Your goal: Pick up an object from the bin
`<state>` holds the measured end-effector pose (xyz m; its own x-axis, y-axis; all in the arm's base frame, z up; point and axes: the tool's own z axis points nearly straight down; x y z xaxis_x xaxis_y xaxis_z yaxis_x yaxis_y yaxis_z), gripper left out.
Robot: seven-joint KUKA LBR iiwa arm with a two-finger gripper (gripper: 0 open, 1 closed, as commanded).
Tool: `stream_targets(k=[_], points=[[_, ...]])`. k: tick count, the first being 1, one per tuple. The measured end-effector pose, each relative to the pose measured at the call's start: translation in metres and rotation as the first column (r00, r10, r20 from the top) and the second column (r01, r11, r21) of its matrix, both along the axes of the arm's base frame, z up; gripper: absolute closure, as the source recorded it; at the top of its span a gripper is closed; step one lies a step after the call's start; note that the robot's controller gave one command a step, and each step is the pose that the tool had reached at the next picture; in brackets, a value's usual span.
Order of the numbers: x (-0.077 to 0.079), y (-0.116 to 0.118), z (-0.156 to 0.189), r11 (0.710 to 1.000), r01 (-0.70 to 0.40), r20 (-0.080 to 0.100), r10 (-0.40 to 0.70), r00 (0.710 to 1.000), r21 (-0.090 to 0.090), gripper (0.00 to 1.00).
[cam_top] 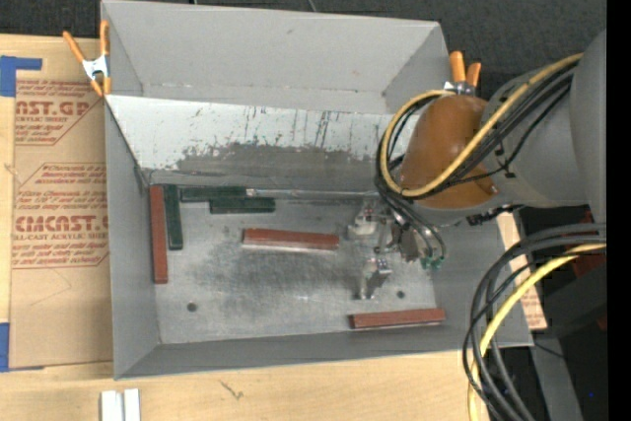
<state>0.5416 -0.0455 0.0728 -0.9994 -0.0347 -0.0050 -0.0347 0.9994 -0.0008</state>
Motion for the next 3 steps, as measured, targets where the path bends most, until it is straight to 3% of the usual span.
stream_targets(k=[1,2,3], points=[[0.023,0.058,0.004,0.995,0.102,0.002,-0.102,0.995,-0.003,1.00],[0.023,0.058,0.004,0.995,0.102,0.003,-0.102,0.995,-0.003,1.00],[0.012,0.059,0.102,0.992,0.127,-0.008,-0.127,0.992,0.001,0.00]])
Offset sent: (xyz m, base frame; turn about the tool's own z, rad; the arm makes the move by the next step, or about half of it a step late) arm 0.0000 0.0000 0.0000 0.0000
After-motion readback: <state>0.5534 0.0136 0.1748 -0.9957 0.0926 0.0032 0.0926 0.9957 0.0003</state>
